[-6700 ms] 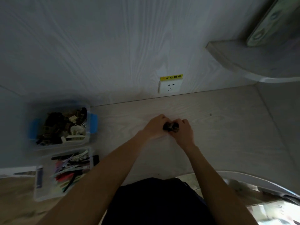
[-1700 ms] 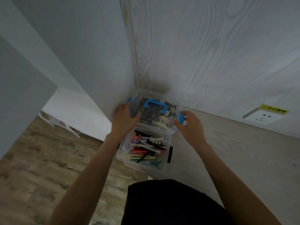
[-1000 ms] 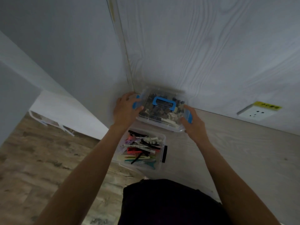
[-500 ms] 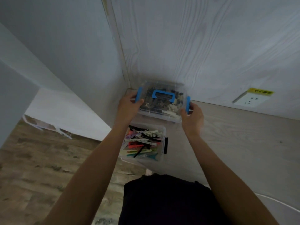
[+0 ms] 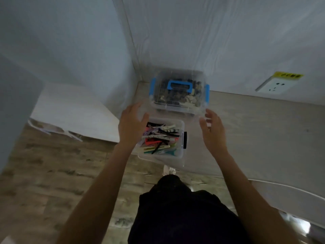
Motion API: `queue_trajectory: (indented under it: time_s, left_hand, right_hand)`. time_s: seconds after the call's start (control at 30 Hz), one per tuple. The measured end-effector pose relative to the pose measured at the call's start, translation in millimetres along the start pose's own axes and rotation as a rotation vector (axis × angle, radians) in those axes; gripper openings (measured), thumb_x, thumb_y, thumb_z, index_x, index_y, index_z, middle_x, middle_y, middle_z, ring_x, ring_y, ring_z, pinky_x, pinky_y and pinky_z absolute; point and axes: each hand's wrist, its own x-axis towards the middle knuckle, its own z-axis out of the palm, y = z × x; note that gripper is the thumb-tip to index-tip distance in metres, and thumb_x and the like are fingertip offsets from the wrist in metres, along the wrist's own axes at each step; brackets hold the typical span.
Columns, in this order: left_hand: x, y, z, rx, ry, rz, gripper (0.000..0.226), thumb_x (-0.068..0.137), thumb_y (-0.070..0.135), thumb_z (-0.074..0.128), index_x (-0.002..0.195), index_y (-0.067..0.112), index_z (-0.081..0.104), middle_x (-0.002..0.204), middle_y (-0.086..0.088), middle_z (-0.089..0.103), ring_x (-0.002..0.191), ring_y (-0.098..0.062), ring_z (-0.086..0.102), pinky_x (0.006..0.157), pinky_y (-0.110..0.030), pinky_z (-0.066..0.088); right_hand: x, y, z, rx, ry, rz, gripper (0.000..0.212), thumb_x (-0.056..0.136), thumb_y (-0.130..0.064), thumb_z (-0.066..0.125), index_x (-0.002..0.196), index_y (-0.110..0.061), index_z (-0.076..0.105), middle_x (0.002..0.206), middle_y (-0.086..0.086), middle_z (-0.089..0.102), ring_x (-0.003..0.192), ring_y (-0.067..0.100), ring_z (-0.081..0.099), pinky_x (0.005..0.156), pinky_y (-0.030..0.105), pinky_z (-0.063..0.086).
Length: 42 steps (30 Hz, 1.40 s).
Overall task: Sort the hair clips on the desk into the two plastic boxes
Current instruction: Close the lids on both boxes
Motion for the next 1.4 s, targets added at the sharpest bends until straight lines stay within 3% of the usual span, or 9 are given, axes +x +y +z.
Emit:
queue_trajectory:
  time_s: [0.2,0.33,0.47,0.63,0.8,0.97,1.2,1.3,1.4]
  left_hand:
    - [-50,-49,-1,-0.351,-0.136,-0.363,0.054,0.088,0.02,0.06,0.138,0.019,0.039,0.134,-0.005,0.051,0.118,-0.023,0.053,0.091,-0.033,0.045]
    - [-59,-59,-2,-0.26,-0.234,-0.303,0.048,0.096,0.028,0.046,0.142,0.026,0.033,0.128,-0.012,0.056,0.105,-0.03,0.061,0.087,-0.046,0.051]
    - [-74,-59,-9,-0.239,-0.099,-0.201,0.041,0.1,0.023,0.039,0.14,0.022,0.038,0.128,-0.013,0.057,0.105,-0.03,0.06,0.084,-0.042,0.049]
    - [-91,-70,-21,-0.201,0.007,-0.204,0.04,0.099,0.02,0.039,0.139,0.017,0.04,0.131,-0.012,0.054,0.109,-0.027,0.058,0.087,-0.043,0.048]
    - [-95,-60,-13,-0.236,0.003,-0.207,0.041,0.099,0.022,0.039,0.14,0.021,0.039,0.12,-0.013,0.059,0.105,-0.028,0.06,0.088,-0.044,0.051]
    - [-94,-49,5,-0.283,0.0,-0.253,0.04,0.099,0.028,0.038,0.139,0.027,0.039,0.116,-0.012,0.06,0.098,-0.028,0.064,0.088,-0.05,0.052]
    - [-88,-48,18,-0.243,0.046,-0.296,0.04,0.09,0.048,0.032,0.13,0.047,0.034,0.123,-0.006,0.057,0.099,-0.029,0.064,0.082,-0.053,0.053]
    - [-87,-42,22,-0.209,0.004,-0.296,0.04,0.095,0.042,0.033,0.135,0.041,0.034,0.121,-0.01,0.057,0.099,-0.03,0.063,0.082,-0.052,0.053]
    - [-89,-34,28,-0.183,-0.088,-0.238,0.044,0.098,0.037,0.036,0.141,0.028,0.034,0.126,-0.014,0.056,0.104,-0.032,0.059,0.088,-0.051,0.05]
  right_hand:
    - [-44,36,11,-0.035,-0.333,-0.077,0.082,0.085,-0.008,0.06,0.147,-0.013,0.006,0.15,0.011,0.028,0.136,0.024,0.03,0.107,0.032,0.031]
    - [-48,51,25,-0.328,-0.627,-0.22,0.124,0.069,-0.047,0.075,0.144,-0.006,-0.014,0.156,0.01,-0.013,0.145,0.023,-0.009,0.119,0.04,0.0]
    - [-43,57,41,-0.597,-0.667,-0.351,0.137,0.054,-0.078,0.062,0.145,-0.008,-0.012,0.156,0.009,-0.015,0.144,0.023,-0.014,0.117,0.051,-0.005]
    - [-40,69,22,-0.784,-0.627,-0.372,0.128,0.056,-0.074,0.065,0.147,-0.012,-0.001,0.158,0.007,-0.009,0.145,0.026,-0.008,0.116,0.051,-0.004]
    - [-48,98,-35,-0.992,-0.648,-0.174,0.138,0.056,-0.076,0.064,0.144,-0.006,-0.015,0.153,0.017,-0.024,0.141,0.032,-0.024,0.111,0.059,-0.01]
    - [-47,92,-28,-0.858,-0.609,-0.26,0.135,0.05,-0.077,0.066,0.138,-0.033,-0.027,0.152,0.015,-0.027,0.139,0.037,-0.024,0.11,0.061,-0.01]
    - [-44,95,-30,-0.81,-0.523,-0.125,0.119,0.048,-0.081,0.064,0.145,-0.038,0.008,0.155,0.016,0.002,0.141,0.037,0.004,0.112,0.06,0.007]
    - [-55,100,-59,-0.441,-0.314,0.049,0.115,0.043,-0.085,0.062,0.14,-0.041,0.019,0.15,0.01,0.024,0.138,0.033,0.019,0.111,0.053,0.018]
    - [-66,73,-79,-0.063,-0.251,-0.059,0.104,0.053,-0.062,0.073,0.141,-0.035,0.023,0.148,0.003,0.026,0.137,0.023,0.019,0.11,0.041,0.016]
